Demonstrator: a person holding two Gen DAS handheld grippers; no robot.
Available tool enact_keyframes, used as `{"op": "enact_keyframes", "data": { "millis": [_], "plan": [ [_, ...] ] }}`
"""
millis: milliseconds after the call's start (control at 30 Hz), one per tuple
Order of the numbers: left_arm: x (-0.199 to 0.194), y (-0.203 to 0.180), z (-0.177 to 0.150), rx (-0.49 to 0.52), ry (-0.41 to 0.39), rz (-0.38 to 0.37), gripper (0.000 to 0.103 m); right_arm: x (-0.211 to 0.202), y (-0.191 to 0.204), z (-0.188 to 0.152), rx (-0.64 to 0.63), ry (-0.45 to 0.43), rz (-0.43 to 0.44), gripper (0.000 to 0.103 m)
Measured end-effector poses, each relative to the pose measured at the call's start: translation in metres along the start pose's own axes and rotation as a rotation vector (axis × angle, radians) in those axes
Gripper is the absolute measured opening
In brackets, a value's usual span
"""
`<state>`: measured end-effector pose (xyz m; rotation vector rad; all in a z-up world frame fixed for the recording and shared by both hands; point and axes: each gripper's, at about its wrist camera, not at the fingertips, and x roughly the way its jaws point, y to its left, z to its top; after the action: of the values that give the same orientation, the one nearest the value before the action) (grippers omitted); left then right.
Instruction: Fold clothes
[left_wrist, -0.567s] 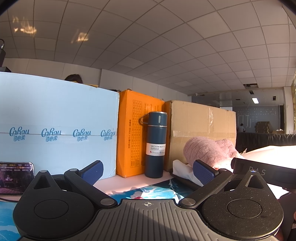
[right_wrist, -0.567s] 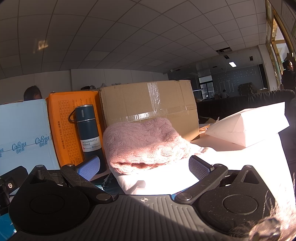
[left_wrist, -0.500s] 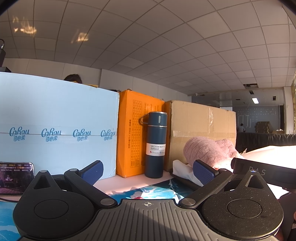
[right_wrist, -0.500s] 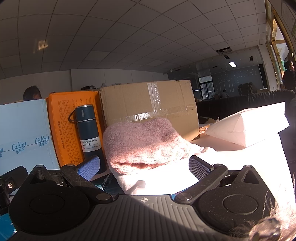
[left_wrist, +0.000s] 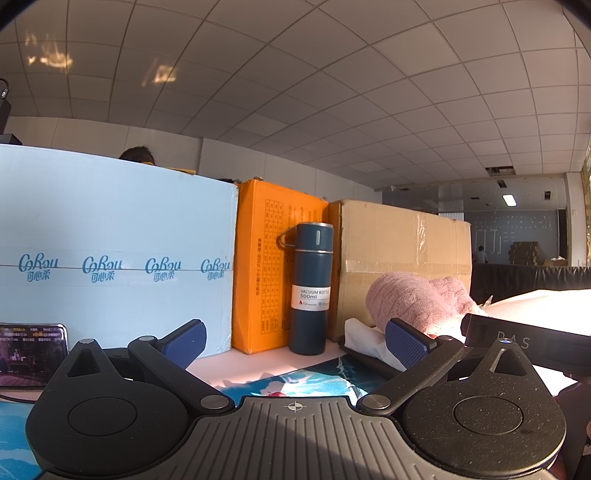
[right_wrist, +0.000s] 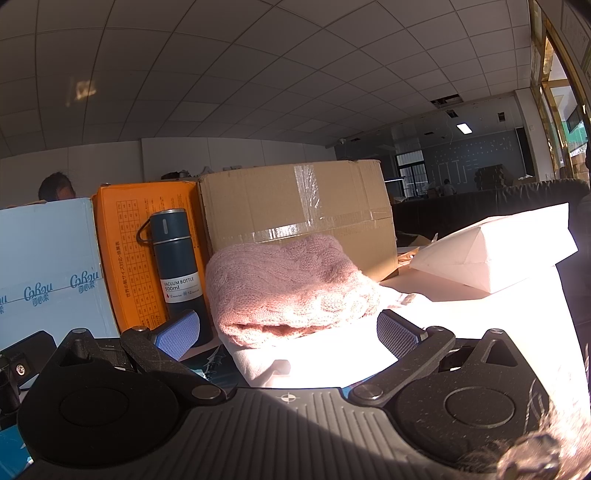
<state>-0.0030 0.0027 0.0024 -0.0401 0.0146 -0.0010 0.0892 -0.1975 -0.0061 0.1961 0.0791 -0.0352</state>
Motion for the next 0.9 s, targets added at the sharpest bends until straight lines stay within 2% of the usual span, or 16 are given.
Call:
{"op": "enact_keyframes", "data": {
  "millis": [900],
  "plan": [
    [0.0016,-0.0036,-0.0037,0.003,0.002,0.001,0.103,0.0002,-0.0004,-0.0001,-0.001,0.001,-0.001,0.103]
  ]
}}
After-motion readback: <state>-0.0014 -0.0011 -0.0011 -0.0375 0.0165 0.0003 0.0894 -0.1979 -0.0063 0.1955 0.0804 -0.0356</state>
